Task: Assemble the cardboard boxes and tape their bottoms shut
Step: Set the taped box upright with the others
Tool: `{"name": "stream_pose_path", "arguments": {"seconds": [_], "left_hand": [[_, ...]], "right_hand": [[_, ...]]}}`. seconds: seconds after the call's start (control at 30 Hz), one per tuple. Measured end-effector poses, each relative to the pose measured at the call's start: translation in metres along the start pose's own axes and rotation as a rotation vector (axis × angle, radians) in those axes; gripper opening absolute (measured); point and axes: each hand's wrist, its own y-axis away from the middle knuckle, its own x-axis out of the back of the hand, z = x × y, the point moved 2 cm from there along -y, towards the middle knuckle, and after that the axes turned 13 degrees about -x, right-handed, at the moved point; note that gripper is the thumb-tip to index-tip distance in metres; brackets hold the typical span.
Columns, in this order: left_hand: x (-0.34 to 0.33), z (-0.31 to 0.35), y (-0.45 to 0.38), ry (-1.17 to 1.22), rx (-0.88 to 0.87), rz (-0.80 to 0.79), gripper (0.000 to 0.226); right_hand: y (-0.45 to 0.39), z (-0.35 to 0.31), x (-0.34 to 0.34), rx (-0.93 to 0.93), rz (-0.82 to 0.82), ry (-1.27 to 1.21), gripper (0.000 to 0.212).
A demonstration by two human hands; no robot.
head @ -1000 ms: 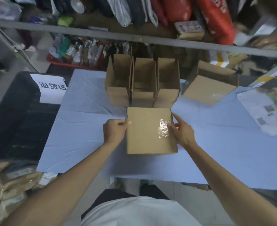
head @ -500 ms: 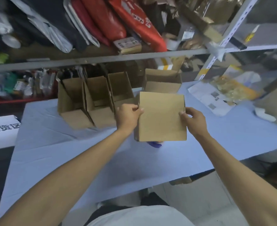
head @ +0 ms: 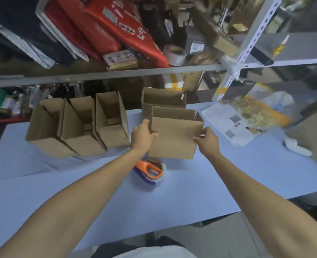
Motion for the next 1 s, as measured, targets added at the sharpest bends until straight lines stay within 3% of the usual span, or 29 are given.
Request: {"name": "stream_pose_path", "arguments": {"seconds": [0.3, 0.47, 0.57, 0.7, 0.8, 0.93, 1.0], "left_hand": [[-0.032, -0.016, -0.017, 0.133, 0.154, -0.189, 0.045], [-0.037, -0.025, -0.023, 0.189, 0.137, -0.278, 0.057], [-0.033, -0.028, -0.023, 0.131, 0.126, -0.328, 0.064], [-0.027, -0.027, -0.016, -0.029, 0.031, -0.383, 0.077], [-0.02, -0.028, -0.003, -0.174, -0.059, -0.398, 0.079], [-0.002, -0.038, 0.024, -0.412, -0.205, -0.45, 0.068], [0.016, -0.049, 0.039, -0.541, -0.318, -0.379, 0.067]], "right_hand": [[-0.039, 0.0, -0.025, -0.057, -0.125, -0.007, 0.031], [-0.057, 0.006, -0.022, -0.065, -0.186, -0.04, 0.047], [-0.055, 0.008, -0.022, -0.078, -0.239, 0.0, 0.062], [-0.036, 0.01, -0.039, -0.11, -0.25, 0.226, 0.058], [-0.014, 0.009, -0.056, -0.047, -0.259, 0.444, 0.048], [0.025, -0.021, -0.088, 0.204, -0.237, 0.604, 0.06], [0.049, -0.047, -0.109, 0.35, -0.244, 0.655, 0.065]]}}
